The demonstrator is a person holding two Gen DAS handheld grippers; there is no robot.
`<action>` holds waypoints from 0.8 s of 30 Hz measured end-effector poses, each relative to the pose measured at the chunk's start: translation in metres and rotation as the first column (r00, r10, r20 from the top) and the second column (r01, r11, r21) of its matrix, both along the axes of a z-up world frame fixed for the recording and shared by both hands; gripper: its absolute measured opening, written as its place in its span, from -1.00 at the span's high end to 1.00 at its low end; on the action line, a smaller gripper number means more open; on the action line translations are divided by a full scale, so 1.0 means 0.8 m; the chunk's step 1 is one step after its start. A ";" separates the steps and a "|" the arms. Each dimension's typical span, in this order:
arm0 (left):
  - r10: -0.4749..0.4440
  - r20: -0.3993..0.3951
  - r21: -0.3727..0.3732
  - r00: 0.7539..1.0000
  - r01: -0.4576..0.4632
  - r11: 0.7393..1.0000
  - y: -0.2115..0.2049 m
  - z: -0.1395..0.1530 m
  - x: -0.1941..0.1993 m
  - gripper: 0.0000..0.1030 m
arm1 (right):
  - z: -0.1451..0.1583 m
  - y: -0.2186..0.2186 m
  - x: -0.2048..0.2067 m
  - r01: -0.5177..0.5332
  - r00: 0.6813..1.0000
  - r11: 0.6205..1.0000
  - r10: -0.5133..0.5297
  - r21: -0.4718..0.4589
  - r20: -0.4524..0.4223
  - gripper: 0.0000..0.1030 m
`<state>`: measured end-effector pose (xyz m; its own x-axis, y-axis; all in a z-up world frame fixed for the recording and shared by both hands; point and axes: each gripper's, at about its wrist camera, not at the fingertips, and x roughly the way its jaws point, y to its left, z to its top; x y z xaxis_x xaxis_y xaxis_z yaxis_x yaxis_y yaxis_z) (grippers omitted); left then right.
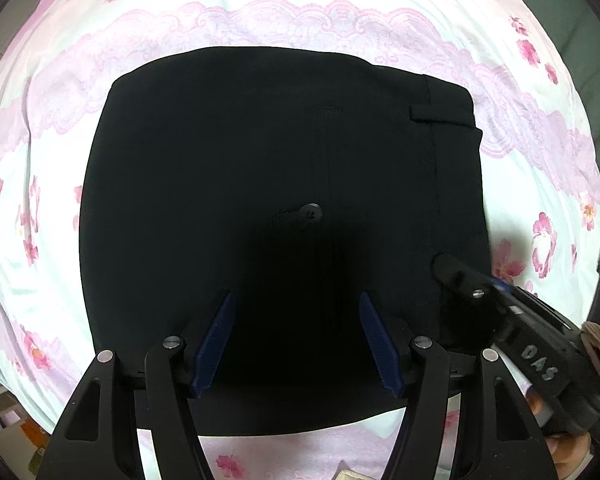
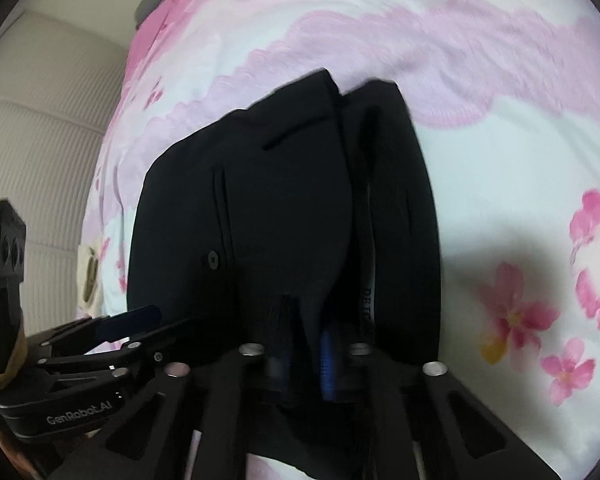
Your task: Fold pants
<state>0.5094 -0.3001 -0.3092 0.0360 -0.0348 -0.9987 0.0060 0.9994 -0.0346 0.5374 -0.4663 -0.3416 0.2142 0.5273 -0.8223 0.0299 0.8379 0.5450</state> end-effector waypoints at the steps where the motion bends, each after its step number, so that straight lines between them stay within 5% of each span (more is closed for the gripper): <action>1: 0.001 0.000 -0.001 1.000 -0.001 1.000 0.001 0.000 -0.001 -0.24 | 0.002 -0.004 -0.002 0.024 1.000 1.000 -0.024 0.008 0.004 0.88; 8: 0.003 -0.003 0.000 1.000 -0.003 1.000 -0.001 -0.003 -0.010 -0.24 | 0.029 -0.023 -0.025 0.112 0.992 0.993 -0.110 -0.031 0.057 0.91; 15: -0.014 -0.019 0.012 1.000 0.014 1.000 -0.006 -0.009 -0.020 -0.24 | 0.011 -0.036 -0.021 0.127 0.992 0.990 -0.126 -0.065 0.029 0.88; 24: 0.004 -0.004 0.011 1.000 -0.003 1.000 0.003 0.001 -0.031 -0.27 | 0.013 -0.044 -0.036 0.118 0.993 0.968 -0.113 -0.221 0.033 0.06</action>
